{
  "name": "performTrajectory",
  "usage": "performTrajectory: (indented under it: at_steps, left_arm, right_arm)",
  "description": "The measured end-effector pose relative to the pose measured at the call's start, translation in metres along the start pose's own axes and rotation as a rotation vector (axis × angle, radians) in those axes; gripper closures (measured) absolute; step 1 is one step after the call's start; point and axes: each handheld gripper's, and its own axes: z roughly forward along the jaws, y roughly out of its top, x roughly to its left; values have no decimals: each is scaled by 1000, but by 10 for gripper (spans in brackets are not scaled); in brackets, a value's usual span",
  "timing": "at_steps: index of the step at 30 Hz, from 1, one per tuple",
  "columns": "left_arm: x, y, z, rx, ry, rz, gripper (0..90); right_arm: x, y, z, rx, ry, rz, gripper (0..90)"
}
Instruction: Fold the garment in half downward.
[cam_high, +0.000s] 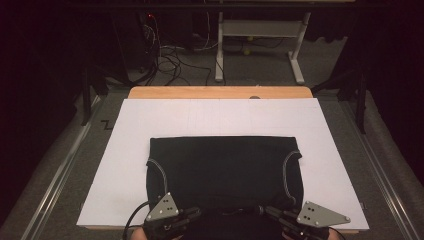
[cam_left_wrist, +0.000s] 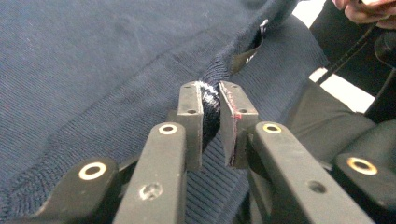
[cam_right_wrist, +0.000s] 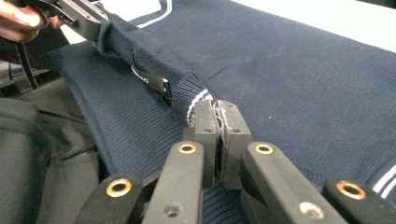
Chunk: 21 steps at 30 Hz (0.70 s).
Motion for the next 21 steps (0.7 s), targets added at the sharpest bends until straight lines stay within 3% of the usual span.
performTrajectory:
  at_steps: [8, 12, 14, 21]
  left_arm:
    - [-3, -8, 1, 28, -27, -10, 737]
    - [-5, -10, -1, 18, -58, -15, 694]
    - [-5, -10, -3, 8, -63, -20, 664]
    - [3, -12, -6, -16, -9, -31, 592]
  right_arm:
    - [7, -6, -1, 39, 13, -18, 884]
    - [9, -8, -2, 48, 23, -16, 877]
    - [9, -9, -3, 41, 44, -11, 828]
    - [10, -9, -3, 34, 13, -15, 711]
